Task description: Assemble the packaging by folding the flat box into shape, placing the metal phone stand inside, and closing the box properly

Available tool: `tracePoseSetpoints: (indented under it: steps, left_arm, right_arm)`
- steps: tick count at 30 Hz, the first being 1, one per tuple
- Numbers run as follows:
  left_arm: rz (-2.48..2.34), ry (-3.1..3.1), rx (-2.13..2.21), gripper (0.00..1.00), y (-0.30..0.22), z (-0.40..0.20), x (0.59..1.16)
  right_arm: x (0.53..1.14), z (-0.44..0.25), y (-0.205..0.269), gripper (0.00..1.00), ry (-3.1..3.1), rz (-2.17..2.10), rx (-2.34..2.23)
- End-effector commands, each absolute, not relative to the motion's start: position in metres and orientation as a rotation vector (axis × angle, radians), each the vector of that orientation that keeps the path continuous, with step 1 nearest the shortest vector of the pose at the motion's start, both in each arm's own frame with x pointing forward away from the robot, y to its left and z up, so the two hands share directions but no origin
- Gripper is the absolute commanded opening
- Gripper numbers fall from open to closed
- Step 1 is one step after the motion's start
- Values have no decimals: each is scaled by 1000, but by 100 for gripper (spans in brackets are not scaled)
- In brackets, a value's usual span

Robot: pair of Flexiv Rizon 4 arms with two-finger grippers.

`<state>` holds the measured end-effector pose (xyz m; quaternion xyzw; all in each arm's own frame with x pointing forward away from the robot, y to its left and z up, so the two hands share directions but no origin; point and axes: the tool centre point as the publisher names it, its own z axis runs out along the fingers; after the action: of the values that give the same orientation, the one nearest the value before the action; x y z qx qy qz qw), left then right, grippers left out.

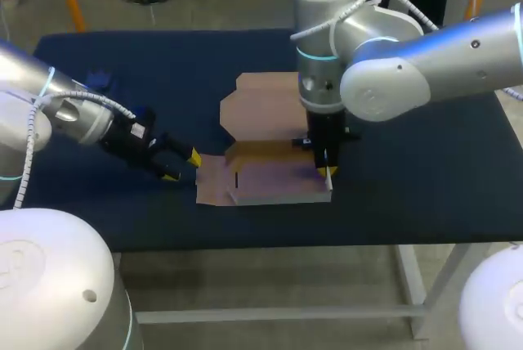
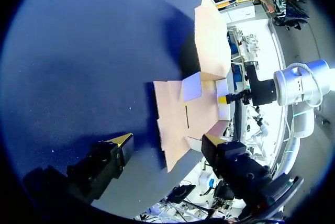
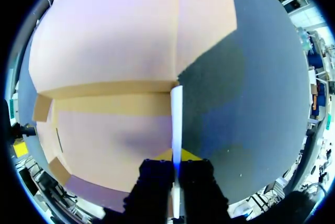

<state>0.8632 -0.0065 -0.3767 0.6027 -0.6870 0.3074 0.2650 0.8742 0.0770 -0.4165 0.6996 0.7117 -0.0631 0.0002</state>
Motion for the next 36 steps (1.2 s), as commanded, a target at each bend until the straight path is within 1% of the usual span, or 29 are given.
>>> tracePoseSetpoints:
  steps: [1,5,10,14,15,19,23,26,29,30,31,33,34,36]
  left_arm:
    - [823,-1846,1592,88,-8,-385,868]
    - [815,-1841,1583,82,-15,-391,865]
    - [814,-1825,1565,81,-22,-394,863]
    - [830,-1803,1541,75,-28,-395,861]
    - [832,-1801,1537,75,-30,-395,860]
    - [849,-1789,1527,65,-36,-396,857]
    - [877,-1781,1551,61,-43,-395,854]
    - [893,-1775,1594,51,-47,-394,853]
    - [902,-1775,1619,45,-49,-393,854]
    - [906,-1775,1636,40,-50,-392,855]
    - [912,-1777,1653,30,-51,-391,856]
    - [912,-1779,1683,3,-52,-388,856]
    - [911,-1786,1713,0,-54,-386,857]
    - [894,-1793,1738,0,-57,-382,857]
  right_arm:
    - [874,-416,77,0,2237,-202,2197]
    - [874,-416,77,0,2237,-202,2197]
    - [874,-416,77,0,2237,-202,2197]
    - [874,-416,77,0,2237,-202,2197]
    - [874,-416,77,0,2237,-202,2197]
    - [874,-416,77,0,2237,-202,2197]
    - [874,-416,77,0,2237,-202,2197]
    - [874,-416,77,0,2237,-202,2197]
    - [874,-416,77,0,2237,-202,2197]
    - [874,-416,77,0,2237,-202,2197]
    - [874,-416,77,0,2237,-202,2197]
    - [874,-416,77,0,2237,-202,2197]
    - [874,-416,77,0,2237,-202,2197]
    - [874,-416,77,0,2237,-202,2197]
